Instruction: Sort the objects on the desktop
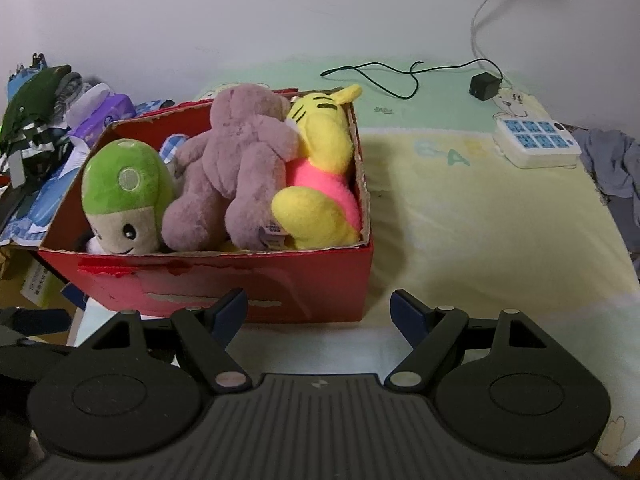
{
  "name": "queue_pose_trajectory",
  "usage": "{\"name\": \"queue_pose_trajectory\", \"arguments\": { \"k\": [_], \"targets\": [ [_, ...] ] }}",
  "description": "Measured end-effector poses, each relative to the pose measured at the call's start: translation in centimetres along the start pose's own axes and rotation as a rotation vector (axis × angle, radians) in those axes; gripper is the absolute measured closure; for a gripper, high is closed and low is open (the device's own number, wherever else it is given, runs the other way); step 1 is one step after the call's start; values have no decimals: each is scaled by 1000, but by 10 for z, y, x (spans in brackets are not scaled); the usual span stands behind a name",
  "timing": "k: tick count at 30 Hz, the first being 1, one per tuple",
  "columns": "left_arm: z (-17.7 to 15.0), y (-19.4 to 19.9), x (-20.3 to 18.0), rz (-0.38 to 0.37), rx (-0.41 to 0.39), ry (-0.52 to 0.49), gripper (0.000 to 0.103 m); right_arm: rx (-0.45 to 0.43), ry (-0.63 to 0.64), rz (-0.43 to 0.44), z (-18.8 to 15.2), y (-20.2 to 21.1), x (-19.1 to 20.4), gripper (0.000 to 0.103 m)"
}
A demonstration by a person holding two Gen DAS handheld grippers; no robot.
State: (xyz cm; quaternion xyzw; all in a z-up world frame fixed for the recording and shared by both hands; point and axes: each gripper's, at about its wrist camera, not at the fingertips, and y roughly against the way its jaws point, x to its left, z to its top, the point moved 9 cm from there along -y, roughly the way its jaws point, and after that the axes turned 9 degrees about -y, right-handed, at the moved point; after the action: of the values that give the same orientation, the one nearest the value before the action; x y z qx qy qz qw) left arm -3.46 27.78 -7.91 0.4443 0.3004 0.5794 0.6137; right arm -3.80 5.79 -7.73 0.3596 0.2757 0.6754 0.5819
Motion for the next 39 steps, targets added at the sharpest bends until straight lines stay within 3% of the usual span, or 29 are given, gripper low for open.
{"name": "queue_pose_trajectory", "arguments": {
  "k": [12, 21, 39],
  "targets": [
    [-2, 2, 14, 18, -10, 3, 2, 3, 6, 4, -3, -3, 11, 22],
    [-10, -3, 28, -17, 7, 32, 2, -1, 28, -2, -5, -4, 25, 22],
    [-10, -8, 29, -47, -4, -3, 3, 1, 7, -24, -11, -7, 32, 22]
  ]
}}
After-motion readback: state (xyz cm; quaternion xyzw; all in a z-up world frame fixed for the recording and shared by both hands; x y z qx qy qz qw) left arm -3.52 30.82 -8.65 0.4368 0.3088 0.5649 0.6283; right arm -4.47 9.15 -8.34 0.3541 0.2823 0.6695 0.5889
